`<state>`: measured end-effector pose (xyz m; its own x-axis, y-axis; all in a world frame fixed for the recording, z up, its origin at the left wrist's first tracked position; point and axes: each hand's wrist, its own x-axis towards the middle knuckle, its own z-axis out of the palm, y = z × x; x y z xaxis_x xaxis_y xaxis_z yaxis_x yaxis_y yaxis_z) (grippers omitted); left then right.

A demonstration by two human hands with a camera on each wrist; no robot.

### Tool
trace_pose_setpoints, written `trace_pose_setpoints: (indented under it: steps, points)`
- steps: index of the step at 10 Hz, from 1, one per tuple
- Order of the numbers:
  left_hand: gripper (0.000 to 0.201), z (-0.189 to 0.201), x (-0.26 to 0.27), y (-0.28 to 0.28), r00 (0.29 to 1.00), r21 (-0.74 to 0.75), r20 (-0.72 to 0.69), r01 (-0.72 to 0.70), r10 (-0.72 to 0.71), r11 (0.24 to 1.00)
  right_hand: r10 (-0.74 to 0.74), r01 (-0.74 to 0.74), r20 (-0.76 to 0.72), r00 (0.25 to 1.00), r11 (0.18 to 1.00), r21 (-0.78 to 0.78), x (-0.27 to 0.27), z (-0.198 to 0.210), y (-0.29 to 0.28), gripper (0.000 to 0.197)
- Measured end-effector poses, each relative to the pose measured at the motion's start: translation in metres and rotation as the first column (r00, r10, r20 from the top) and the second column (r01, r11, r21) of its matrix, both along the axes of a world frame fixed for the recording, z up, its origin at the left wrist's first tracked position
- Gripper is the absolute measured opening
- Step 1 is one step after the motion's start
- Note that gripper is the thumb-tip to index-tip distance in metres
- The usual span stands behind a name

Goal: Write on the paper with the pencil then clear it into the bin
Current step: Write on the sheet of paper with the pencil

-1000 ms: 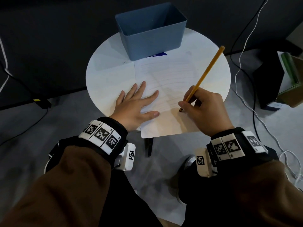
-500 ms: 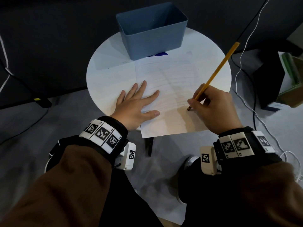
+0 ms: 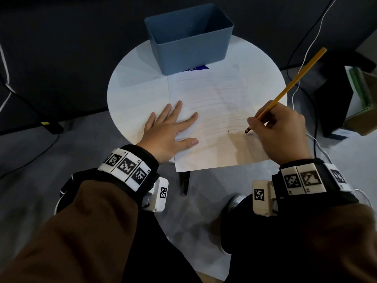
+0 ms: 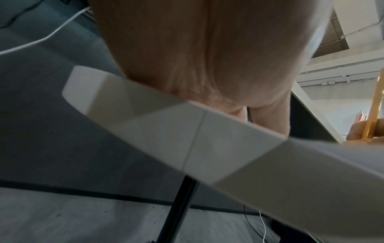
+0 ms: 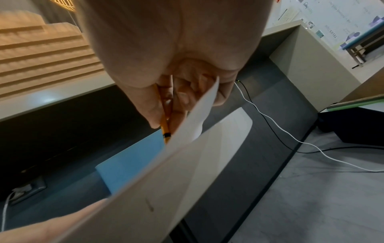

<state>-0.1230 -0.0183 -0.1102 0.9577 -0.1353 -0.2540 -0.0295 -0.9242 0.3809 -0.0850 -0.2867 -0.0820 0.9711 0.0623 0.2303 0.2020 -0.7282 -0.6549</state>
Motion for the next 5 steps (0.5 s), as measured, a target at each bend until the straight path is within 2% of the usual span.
trace_pose_setpoints:
  steps: [1, 3, 4, 5]
  points:
    - [0.065, -0.0002, -0.0001, 0.0003, 1.000, -0.007, 0.002, 0.001, -0.001, 1.000, 0.036, -0.036, -0.009, 0.999, 0.999, 0.010, -0.0020, 0.0005, 0.0002, 0.012]
    - [0.065, -0.0013, 0.0007, 0.0011, 1.000, -0.015, 0.006, 0.001, -0.001, 1.000, 0.098, -0.098, -0.001, 0.995, 0.991, -0.095, -0.0039, 0.0027, -0.0009, 0.014]
    - [0.065, -0.0012, 0.0006, 0.0010, 1.000, 0.002, 0.004, 0.007, -0.007, 1.000, 0.097, -0.097, 0.006, 0.995, 0.995, -0.031, -0.0037, 0.0039, -0.0023, 0.014]
    - [0.066, 0.0002, 0.0006, 0.0005, 1.000, 0.008, 0.000, 0.002, -0.002, 1.000, 0.127, -0.128, -0.004, 0.992, 0.991, -0.040, -0.0066, 0.0030, -0.0010, 0.015]
